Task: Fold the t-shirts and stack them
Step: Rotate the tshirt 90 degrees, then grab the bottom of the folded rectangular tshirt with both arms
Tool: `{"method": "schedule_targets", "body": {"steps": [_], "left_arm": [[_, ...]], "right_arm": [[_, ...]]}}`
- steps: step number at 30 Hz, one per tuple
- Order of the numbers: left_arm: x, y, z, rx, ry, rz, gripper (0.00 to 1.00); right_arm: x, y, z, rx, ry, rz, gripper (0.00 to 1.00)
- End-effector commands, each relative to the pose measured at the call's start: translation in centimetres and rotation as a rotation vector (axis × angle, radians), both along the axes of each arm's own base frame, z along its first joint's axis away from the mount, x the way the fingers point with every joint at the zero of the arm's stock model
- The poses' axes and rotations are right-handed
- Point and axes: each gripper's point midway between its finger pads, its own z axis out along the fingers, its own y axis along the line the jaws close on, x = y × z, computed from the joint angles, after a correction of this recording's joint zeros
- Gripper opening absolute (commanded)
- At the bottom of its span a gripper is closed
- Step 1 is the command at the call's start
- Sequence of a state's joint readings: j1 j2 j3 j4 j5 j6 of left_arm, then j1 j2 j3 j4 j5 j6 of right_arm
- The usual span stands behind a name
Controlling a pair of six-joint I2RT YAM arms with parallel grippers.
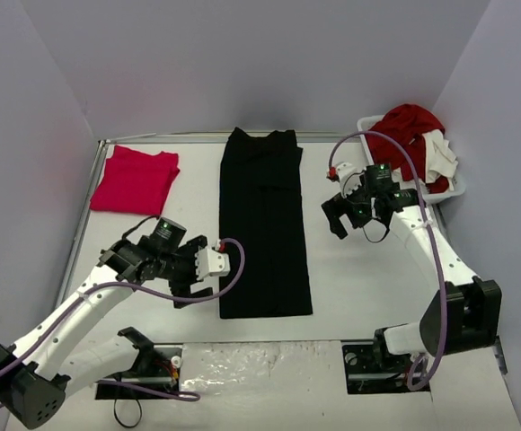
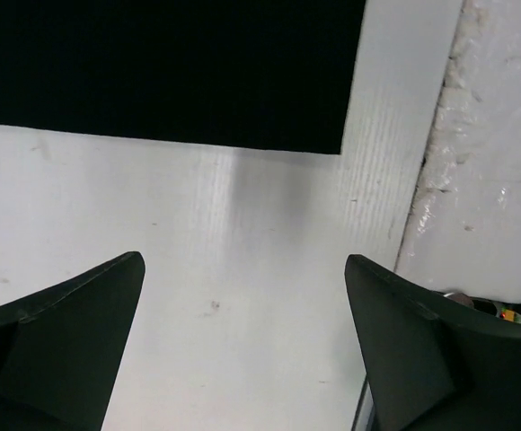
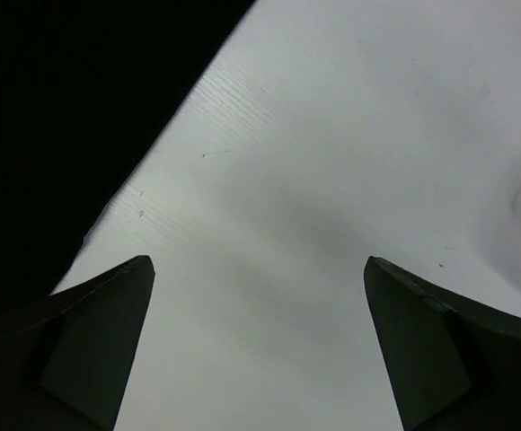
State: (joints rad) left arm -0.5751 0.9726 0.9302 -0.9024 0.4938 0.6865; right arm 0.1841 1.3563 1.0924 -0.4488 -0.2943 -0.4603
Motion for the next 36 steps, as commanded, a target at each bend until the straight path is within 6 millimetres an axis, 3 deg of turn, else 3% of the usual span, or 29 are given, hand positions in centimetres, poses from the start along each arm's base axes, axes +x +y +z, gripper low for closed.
{"method": "schedule_targets", "body": {"steps": [1, 5, 7, 13, 17, 21, 25, 32, 36], "left_arm": [[-1.9, -0.8, -0.5, -0.007, 0.022, -0.091, 0.94], [-2.7, -1.9, -2.9, 0.06, 0.041, -0.162, 0.94], [-3.3, -2.5, -3.9, 0.084, 0.069, -0.201, 0.94], [-3.7, -4.6, -6.4, 0.183, 0.026, -0.315, 0.94], [-2.8, -6.0, -8.4, 0.212, -0.001, -0.333, 0.94], [-2.2, -7.4, -9.2, 0.192, -0.028, -0.322, 0.98], [-2.6, -7.4, -10.1, 0.22, 0.0, -0.32, 0.8], [-2.5, -7.4, -10.9, 0.226, 0.006, -0.299, 0.67], [-2.7, -6.9, -11.5, 0.275, 0.039, -0.309, 0.52]], "right_arm": [[-0.8, 1.1, -1.2, 0.187, 0.136, 0.048, 1.0], [-1.4, -1.2, -3.2, 0.147, 0.149, 0.009, 1.0], [-1.5, -1.1, -3.8, 0.181, 0.145, -0.005, 1.0], [-1.5, -3.5, -1.4, 0.242, 0.059, -0.058, 1.0], [-1.3, -5.0, -1.4, 0.249, 0.052, -0.112, 1.0], [-1.1, -5.9, -1.8, 0.243, 0.062, -0.149, 1.0], [-0.9, -6.6, -2.5, 0.22, 0.082, -0.176, 1.0], [-0.7, -6.9, -3.5, 0.211, 0.114, -0.192, 1.0], [-0.6, -7.1, -3.8, 0.2, 0.123, -0.2, 1.0]]}}
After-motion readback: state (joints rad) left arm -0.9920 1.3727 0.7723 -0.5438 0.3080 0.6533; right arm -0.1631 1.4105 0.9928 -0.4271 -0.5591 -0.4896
